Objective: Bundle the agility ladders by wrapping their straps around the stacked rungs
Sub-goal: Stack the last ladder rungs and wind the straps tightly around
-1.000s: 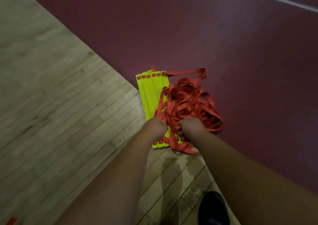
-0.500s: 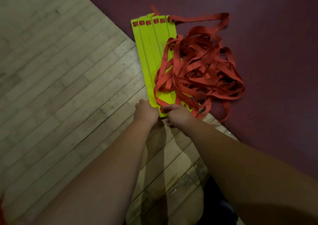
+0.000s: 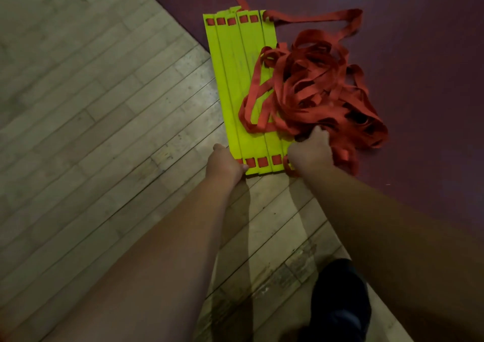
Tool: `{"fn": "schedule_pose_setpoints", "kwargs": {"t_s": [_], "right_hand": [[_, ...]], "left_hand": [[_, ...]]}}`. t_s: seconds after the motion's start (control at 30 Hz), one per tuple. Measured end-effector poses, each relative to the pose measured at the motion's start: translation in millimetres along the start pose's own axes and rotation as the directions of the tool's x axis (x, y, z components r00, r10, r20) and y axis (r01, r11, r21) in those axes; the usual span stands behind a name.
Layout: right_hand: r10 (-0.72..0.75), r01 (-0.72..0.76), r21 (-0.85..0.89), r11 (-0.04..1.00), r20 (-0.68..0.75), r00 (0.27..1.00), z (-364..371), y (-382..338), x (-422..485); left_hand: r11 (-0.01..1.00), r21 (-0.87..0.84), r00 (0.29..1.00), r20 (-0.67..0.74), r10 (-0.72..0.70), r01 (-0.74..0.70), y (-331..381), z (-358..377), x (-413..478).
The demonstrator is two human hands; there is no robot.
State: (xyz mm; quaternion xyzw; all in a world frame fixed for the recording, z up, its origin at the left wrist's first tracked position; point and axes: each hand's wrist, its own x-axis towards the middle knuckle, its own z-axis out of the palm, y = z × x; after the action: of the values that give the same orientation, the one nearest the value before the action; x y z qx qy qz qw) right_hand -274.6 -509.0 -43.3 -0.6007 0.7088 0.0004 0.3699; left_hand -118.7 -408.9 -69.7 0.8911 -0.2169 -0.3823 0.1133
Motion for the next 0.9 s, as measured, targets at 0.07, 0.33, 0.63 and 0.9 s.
{"fn": "schedule_pose_setpoints", "kwargs": {"t_s": [0.07, 0.33, 0.63, 0.9], "right_hand": [[0.116, -0.114, 0.022, 0.993, -0.177, 0.977, -5.6, -1.4, 2.7], [-0.08, 0.089, -0.194, 0.977, 0.055, 0.995, 16.7, -12.2, -21.0], [0.089, -0.088, -0.011, 0.996, 0.134, 0.987, 19.0, -15.1, -12.7], [0.039, -0.091, 0.093, 0.991, 0.454, 0.89, 21.5, -4.8, -26.3]], "left_hand": [[1.0, 0.002, 1.0, -0.003, -0.003, 0.003, 1.2, 0.9, 0.3], [0.974, -0.225, 0.995, -0.093, -0.037, 0.015, 12.8, 1.0, 9.0], [0.973, -0.23, 0.997, 0.074, -0.004, 0.021, -3.3, -2.5, 19.7], [0.662, -0.665, 0.884, 0.468, 0.01, 0.345, -26.9, -21.9, -17.1]]}}
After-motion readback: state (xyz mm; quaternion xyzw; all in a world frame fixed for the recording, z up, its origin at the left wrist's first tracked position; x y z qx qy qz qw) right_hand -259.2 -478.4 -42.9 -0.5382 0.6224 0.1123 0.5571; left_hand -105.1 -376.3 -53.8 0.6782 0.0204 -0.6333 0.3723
